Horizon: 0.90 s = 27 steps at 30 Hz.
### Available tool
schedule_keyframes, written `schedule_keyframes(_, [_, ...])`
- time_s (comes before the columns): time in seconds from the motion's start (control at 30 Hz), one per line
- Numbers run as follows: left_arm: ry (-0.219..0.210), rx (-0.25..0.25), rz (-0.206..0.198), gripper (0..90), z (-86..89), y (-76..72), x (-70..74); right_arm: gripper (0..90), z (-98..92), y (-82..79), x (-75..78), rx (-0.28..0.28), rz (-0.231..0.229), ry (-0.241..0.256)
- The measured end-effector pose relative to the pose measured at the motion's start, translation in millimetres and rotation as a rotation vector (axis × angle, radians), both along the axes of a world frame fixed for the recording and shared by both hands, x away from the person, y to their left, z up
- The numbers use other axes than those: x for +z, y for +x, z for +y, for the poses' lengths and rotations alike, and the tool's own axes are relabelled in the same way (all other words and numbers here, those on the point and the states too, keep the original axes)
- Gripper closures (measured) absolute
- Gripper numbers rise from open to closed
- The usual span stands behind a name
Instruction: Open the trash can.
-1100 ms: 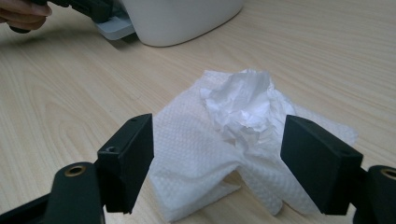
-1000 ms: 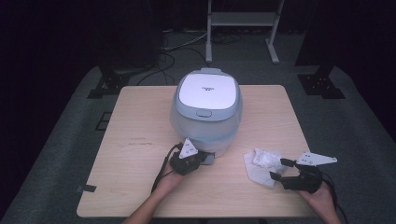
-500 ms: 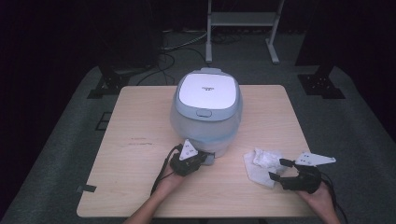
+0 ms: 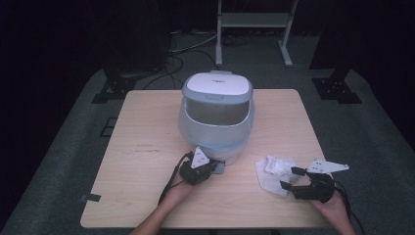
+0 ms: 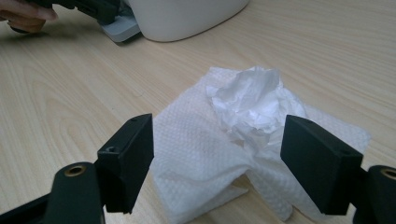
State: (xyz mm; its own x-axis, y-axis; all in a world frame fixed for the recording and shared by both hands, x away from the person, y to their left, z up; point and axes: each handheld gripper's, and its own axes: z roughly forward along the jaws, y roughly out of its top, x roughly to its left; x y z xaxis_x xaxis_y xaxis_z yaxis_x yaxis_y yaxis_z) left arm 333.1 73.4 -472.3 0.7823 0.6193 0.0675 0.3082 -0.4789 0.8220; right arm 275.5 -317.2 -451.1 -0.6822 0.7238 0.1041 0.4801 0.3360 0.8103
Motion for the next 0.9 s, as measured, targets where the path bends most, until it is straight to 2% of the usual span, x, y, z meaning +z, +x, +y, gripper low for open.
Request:
schedule_keyframes(0.23, [0.053, 0.013, 0.011, 77.1, -6.3, -0.1, -2.0, 24.6, 1.5, 1.3, -0.5, 0.005, 0.008, -0.003])
schedule_keyframes(0.33, [0.008, 0.014, 0.051, 77.1, -2.3, 3.9, -3.9, 24.6, 1.5, 2.7, -0.1, 0.008, 0.010, -0.005])
schedule_keyframes(0.43, [0.018, 0.018, 0.045, 77.0, -3.3, 3.1, -3.5, 24.6, 1.0, 4.4, -0.1, 0.010, 0.015, -0.006])
schedule_keyframes(0.67, [-0.001, 0.025, 0.046, 77.0, -2.0, 2.6, -5.0, 24.6, 1.2, 12.0, 5.2, 0.023, 0.020, -0.029])
schedule_keyframes(0.9, [-0.014, 0.036, 0.044, 77.0, -1.6, 1.2, -6.3, 24.6, 6.1, 23.0, 7.9, 0.045, 0.044, -0.069])
